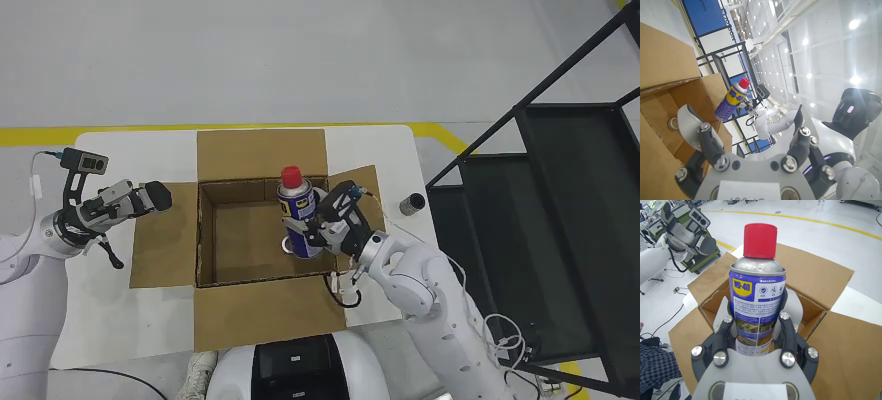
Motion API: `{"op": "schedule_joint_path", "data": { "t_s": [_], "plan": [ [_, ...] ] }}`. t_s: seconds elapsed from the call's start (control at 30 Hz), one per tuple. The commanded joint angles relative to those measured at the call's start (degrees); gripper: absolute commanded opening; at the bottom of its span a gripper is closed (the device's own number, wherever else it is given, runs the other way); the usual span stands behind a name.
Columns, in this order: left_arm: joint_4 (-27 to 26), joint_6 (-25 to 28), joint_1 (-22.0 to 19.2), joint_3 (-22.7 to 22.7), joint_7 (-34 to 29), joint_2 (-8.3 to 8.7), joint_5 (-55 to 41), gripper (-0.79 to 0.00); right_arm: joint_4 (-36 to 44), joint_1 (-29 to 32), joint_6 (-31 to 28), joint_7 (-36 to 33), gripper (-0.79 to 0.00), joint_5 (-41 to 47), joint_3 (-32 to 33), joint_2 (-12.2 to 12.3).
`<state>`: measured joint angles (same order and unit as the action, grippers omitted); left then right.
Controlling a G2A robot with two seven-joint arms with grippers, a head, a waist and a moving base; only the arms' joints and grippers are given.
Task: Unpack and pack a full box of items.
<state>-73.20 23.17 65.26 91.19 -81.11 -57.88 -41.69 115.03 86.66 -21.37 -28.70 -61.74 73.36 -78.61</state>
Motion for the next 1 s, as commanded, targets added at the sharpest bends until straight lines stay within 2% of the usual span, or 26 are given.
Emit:
{"op": "schedule_joint_path", "data": {
  "t_s": [0.0,0.2,0.3,0.53,0.77,0.97],
  "plan": [
    [0.00,0.00,0.00,0.00,0.00,0.00,0.00,0.000,1.74,1.47,-1.83,0.32,-0.785,5.40,1.98,0.28],
    [0.00,0.00,0.00,0.00,0.00,0.00,0.00,0.000,6.44,7.32,-8.89,3.48,-0.785,17.75,13.88,1.67],
    [0.00,0.00,0.00,0.00,0.00,0.00,0.00,0.000,5.48,9.88,-11.63,7.34,-0.785,24.13,19.86,2.13],
    [0.00,0.00,0.00,0.00,0.00,0.00,0.00,0.000,0.10,13.37,-20.17,11.20,-0.785,36.76,30.69,3.24],
    [0.00,0.00,0.00,0.00,0.00,0.00,0.00,0.000,-7.21,14.18,-26.90,11.11,-0.785,46.87,36.99,4.35],
    [0.00,0.00,0.00,0.00,0.00,0.00,0.00,0.000,-9.81,14.21,-26.82,9.59,-0.785,45.21,38.31,4.89]
  ]
}}
